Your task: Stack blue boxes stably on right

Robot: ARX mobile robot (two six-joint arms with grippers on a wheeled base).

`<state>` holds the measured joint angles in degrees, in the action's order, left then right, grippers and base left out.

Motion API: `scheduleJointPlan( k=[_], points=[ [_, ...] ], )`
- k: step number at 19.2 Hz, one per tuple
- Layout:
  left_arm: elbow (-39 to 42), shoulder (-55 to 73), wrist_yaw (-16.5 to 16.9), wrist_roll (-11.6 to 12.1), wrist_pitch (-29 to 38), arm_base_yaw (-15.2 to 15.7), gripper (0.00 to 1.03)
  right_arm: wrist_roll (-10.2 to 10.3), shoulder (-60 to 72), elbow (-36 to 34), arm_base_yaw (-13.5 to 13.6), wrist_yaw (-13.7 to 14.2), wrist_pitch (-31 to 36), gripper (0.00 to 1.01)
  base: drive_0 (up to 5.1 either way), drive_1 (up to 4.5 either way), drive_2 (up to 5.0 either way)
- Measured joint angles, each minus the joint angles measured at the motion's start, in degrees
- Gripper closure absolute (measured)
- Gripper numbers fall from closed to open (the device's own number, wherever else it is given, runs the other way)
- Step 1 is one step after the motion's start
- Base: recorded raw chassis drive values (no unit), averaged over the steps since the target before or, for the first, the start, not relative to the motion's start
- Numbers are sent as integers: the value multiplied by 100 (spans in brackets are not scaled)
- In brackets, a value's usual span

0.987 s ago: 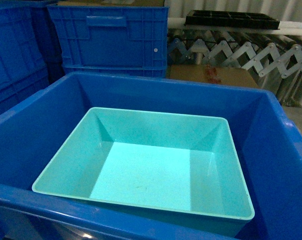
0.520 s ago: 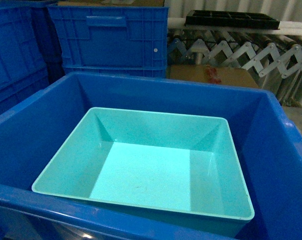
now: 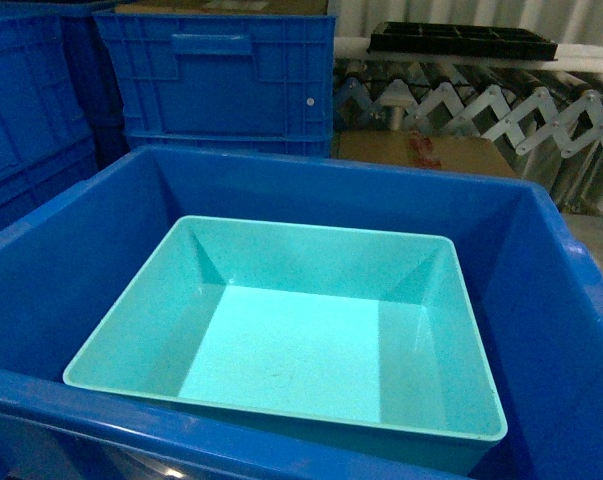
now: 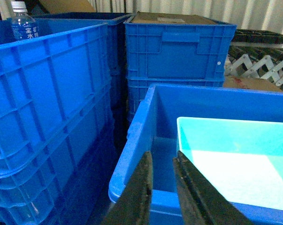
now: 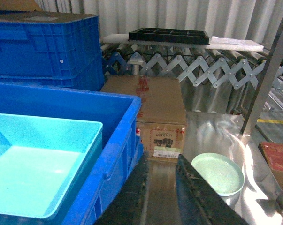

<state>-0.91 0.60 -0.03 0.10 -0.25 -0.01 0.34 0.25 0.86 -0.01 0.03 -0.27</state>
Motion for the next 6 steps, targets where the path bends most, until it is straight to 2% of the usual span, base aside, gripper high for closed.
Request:
scheduleJointPlan(
  k=[3,4,5,6],
  points=[
    [0,0,0,0,0,0,62,-2,0,0,0,0,0,56,0,0,0],
    [0,0,2,0,0,0,46,-2,0,0,0,0,0,40,0,0,0],
    [0,0,0,0,0,0,8,2,0,0,0,-2,0,2,0,0,0],
    [0,0,0,2,0,0,5,0,0,0,0,0,0,3,0,0,0]
  ],
)
